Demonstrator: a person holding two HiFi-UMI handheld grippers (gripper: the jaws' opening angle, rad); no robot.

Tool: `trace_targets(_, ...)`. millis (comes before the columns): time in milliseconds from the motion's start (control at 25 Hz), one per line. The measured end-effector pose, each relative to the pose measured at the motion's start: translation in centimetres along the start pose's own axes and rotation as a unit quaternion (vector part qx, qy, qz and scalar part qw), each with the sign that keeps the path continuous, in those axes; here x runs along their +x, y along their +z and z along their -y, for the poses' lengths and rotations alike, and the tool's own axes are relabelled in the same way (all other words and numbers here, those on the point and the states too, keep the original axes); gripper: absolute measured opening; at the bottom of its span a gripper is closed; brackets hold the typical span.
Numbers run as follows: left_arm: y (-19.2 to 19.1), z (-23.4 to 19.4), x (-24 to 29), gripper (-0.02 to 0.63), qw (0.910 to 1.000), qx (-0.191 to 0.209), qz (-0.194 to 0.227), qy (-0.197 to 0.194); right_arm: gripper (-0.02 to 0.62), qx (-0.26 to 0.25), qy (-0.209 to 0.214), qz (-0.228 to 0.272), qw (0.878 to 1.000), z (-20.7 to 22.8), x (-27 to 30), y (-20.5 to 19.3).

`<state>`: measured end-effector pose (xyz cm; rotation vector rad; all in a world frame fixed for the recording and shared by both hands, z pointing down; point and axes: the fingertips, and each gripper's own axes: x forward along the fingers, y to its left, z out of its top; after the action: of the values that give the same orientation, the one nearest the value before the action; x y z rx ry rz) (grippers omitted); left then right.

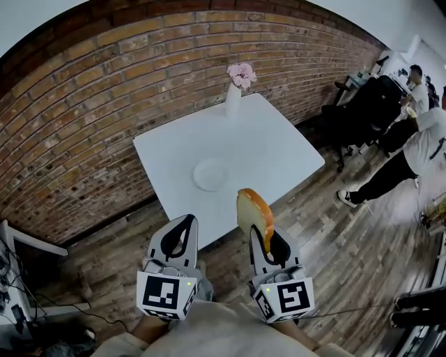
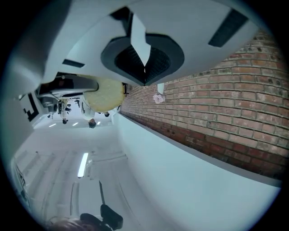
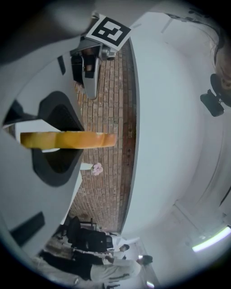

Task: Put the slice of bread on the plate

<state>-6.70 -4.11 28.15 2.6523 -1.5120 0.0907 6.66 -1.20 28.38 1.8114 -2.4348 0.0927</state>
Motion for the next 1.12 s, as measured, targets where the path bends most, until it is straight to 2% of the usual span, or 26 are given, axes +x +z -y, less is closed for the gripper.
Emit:
trace_targets(360,0.3,-4.1,7.3,0.011,0.9995,-0.001,-0.012,-0.029,0.099,0.002,-0.024,-0.018,1.000,1.9,7.3,0.2)
trace_targets(640,0.7,-5.8,11.1,0.011,0.9992,0.005,-0.014,-0.036,0.098,0.003,-0.025,-0.020,0.999,3.1,11.4,0.2)
trace_targets(880,0.3,-6.0,13.2,0.011,0.9994,0.005,-0.022,-0.028,0.098,-0.005,-0.013,-0.016,1.000,4.5,13.8,0.8)
trace_targets(1120,0.1,-5.7,15.4,0.011,0.9993,0.001,-0.034,-0.015,0.098,-0.003,0.032,-0.031,0.999,5.6,16.2,-0.4)
